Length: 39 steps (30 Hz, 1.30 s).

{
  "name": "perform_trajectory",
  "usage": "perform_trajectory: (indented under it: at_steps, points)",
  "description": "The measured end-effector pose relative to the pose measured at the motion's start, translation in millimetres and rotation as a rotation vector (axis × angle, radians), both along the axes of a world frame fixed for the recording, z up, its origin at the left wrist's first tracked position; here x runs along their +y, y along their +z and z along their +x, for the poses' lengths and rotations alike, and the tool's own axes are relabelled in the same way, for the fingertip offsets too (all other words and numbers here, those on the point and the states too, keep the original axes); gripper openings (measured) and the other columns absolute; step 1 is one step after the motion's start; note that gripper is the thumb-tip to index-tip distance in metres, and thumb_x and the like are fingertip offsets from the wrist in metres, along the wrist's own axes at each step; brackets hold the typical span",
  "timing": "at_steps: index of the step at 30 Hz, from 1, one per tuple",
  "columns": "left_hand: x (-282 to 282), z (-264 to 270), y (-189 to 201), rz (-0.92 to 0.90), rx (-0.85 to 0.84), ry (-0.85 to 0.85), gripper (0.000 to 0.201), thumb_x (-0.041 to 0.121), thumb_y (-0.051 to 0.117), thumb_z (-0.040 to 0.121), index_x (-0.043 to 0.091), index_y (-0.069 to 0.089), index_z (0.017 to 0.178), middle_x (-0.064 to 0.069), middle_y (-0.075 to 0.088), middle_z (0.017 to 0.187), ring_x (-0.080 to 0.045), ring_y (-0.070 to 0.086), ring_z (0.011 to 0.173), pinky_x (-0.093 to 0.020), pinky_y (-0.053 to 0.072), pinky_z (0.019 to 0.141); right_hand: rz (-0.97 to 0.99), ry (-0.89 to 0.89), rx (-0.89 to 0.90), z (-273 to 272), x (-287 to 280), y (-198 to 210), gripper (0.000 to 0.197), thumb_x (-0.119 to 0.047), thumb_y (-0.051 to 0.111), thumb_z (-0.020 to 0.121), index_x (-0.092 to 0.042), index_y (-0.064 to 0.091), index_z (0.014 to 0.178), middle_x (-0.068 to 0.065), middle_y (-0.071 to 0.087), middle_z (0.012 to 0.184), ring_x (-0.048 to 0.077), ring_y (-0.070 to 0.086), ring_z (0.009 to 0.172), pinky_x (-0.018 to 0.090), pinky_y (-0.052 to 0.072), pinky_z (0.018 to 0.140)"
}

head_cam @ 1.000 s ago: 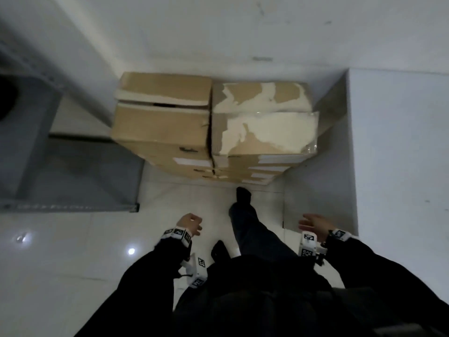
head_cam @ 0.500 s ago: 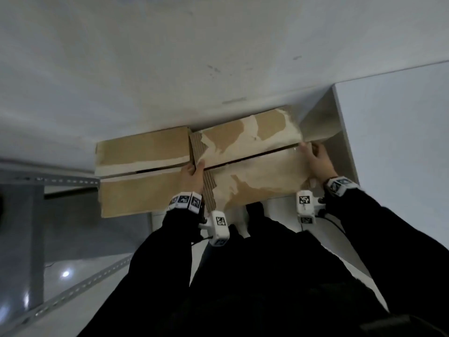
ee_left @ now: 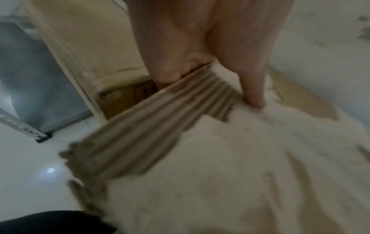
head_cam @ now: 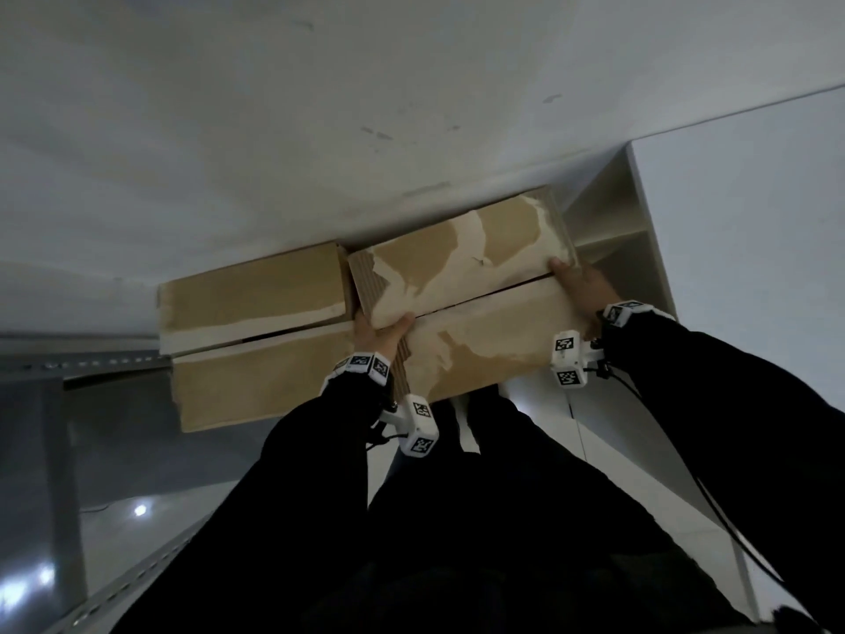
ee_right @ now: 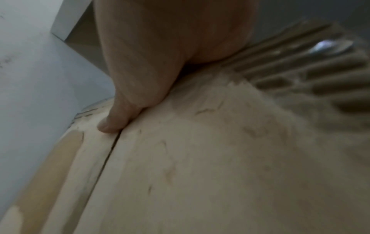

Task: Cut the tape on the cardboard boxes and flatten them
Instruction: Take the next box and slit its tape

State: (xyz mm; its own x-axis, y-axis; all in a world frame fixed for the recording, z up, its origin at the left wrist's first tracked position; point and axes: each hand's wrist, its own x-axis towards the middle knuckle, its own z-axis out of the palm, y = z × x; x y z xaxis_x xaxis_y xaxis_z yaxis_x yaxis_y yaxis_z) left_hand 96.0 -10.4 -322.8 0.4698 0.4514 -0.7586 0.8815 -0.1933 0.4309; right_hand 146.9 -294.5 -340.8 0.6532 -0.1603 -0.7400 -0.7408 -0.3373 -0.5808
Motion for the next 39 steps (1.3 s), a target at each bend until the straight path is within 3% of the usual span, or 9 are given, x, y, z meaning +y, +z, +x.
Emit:
perform_trajectory:
  at_steps: [6,9,12,16,20,22,29,32,39]
  points:
    - [-7,-6,16,-0.011,-0.152,-0.054,0.082,0.041,0.067,0.085,0.017,0.023,0.15,-0.006,0.046,0.143,-0.027,0.045,0.13,-0.029,0.033,0.102,-0.025,0.005,-0.11,-13,-9,22,0.047,-0.044,0.048,0.096,-0.011,0.056,0.128,0.013,0.06,0.125,0.026,0.055,0.117,0.029,0.042,0.096]
    - [-17,-10,55,0.024,-0.3,-0.116,0.074,0.04,0.067,0.086,0.018,0.03,0.147,-0.001,0.05,0.138,-0.017,0.05,0.118,-0.014,0.034,0.086,-0.022,-0.032,-0.152,-28,-22,45,0.061,-0.068,0.047,0.083,-0.022,0.06,0.121,0.008,0.063,0.122,0.025,0.058,0.113,0.039,0.044,0.101]
    - [-15,-24,94,0.06,-0.428,-0.166,0.058,0.043,0.07,0.082,0.016,0.049,0.13,0.003,0.062,0.117,-0.012,0.059,0.101,-0.014,0.043,0.068,0.012,-0.078,-0.224,-55,-27,76,0.043,-0.063,0.045,0.088,-0.027,0.061,0.106,0.003,0.065,0.114,0.02,0.061,0.103,0.036,0.048,0.094]
    - [-2,-57,135,0.056,-0.568,-0.192,0.052,0.042,0.07,0.082,0.024,0.048,0.126,0.012,0.06,0.109,-0.006,0.059,0.096,-0.025,0.046,0.085,0.084,-0.108,-0.295,-99,-22,123,0.037,-0.062,0.043,0.089,-0.03,0.062,0.092,-0.004,0.068,0.102,0.016,0.065,0.097,0.041,0.051,0.092]
    - [-8,-87,173,-0.05,-0.746,-0.246,0.051,0.037,0.069,0.083,0.024,0.047,0.127,0.019,0.061,0.11,0.016,0.059,0.089,-0.007,0.048,0.076,0.075,-0.179,-0.451,-152,-31,171,0.036,-0.053,0.041,0.095,-0.028,0.058,0.113,-0.006,0.066,0.109,0.012,0.063,0.102,0.038,0.05,0.093]
    - [-23,-99,187,-0.12,-0.793,-0.287,0.048,0.035,0.067,0.085,0.026,0.046,0.127,0.017,0.06,0.115,0.015,0.058,0.096,-0.009,0.048,0.082,0.09,-0.208,-0.5,-176,-44,192,0.036,-0.051,0.04,0.095,-0.028,0.055,0.118,-0.007,0.066,0.112,0.01,0.063,0.103,0.035,0.051,0.092]
    - [-135,-104,203,-0.292,-0.887,-0.382,0.058,0.037,0.067,0.086,0.02,0.043,0.137,0.007,0.06,0.127,-0.004,0.057,0.113,-0.03,0.047,0.101,-0.09,-0.363,-0.619,-226,-151,236,0.032,-0.049,0.04,0.097,-0.028,0.057,0.114,0.0,0.066,0.114,0.012,0.064,0.101,0.037,0.052,0.092]
    - [-204,-99,197,-0.337,-0.912,-0.43,0.057,0.035,0.067,0.087,0.02,0.043,0.136,0.004,0.061,0.126,-0.011,0.059,0.113,-0.04,0.046,0.101,-0.138,-0.438,-0.591,-235,-213,246,0.032,-0.046,0.04,0.098,-0.022,0.057,0.111,-0.003,0.068,0.097,-0.003,0.066,0.073,0.017,0.054,0.067]
    - [-378,-110,174,-0.336,-0.817,-0.402,0.059,0.033,0.061,0.092,0.018,0.035,0.143,0.0,0.058,0.129,-0.016,0.057,0.115,-0.041,0.044,0.104,-0.124,-0.371,-0.429,-229,-384,243,0.04,-0.048,0.037,0.098,-0.014,0.058,0.1,0.001,0.064,0.084,0.007,0.066,0.062,0.019,0.051,0.051]
